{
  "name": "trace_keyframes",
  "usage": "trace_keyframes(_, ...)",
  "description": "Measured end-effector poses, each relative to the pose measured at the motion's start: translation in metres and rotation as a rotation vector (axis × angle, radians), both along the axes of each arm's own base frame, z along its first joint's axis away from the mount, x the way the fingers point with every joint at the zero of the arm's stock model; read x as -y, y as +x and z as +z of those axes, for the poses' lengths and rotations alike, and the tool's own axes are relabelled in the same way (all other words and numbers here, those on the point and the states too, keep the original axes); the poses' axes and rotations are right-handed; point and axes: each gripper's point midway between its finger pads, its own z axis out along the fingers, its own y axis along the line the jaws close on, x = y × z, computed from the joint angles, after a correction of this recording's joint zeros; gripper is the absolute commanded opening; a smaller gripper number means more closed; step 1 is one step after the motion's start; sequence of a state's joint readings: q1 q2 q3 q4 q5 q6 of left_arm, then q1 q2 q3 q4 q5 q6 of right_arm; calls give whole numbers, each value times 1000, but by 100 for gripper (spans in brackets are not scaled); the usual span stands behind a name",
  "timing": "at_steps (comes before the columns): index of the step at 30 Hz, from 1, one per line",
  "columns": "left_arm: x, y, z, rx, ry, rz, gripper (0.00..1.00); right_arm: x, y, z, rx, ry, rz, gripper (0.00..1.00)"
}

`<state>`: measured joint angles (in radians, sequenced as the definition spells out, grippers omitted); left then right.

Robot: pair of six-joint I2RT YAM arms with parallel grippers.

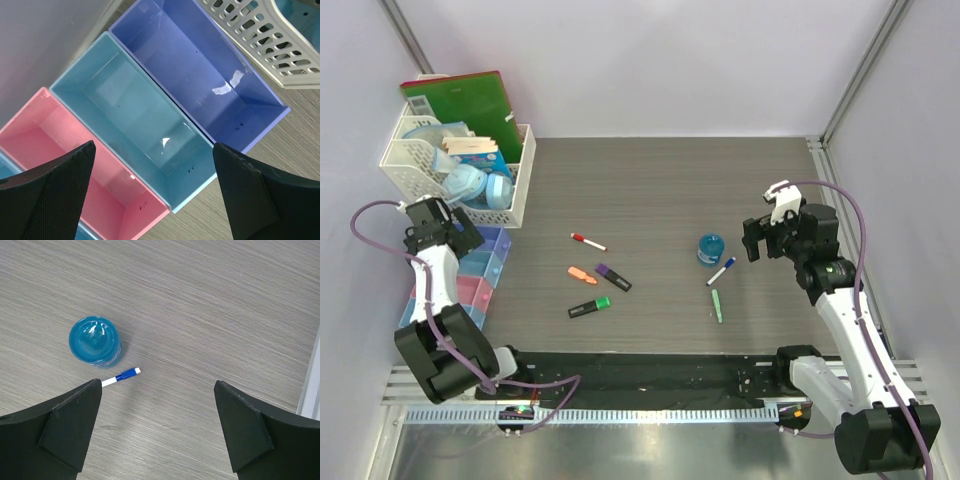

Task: Sort the stationery into containers
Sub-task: Move the storage box to the center of the board.

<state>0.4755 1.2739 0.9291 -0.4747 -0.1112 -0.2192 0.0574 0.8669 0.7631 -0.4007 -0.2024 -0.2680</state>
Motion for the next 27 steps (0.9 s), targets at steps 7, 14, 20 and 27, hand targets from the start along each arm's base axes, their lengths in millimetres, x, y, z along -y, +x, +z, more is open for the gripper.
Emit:
trace_keyframes(7, -6, 12, -16, -5, -21, 2, 100, -5, -2, -5, -24, 7, 29, 100)
trace_keyframes(14, -14, 24, -47, -55, -48, 9, 97, -7, -3, -6, -28, 13, 39, 100)
trace_keyframes(20, -20, 32, -62, -77, -49, 17, 83, -8, -3, -6, -29, 17, 44, 100)
trace_keyframes(27, -26, 42, -65, -66, -39, 13, 73, -9, -4, -6, -33, 25, 48, 100)
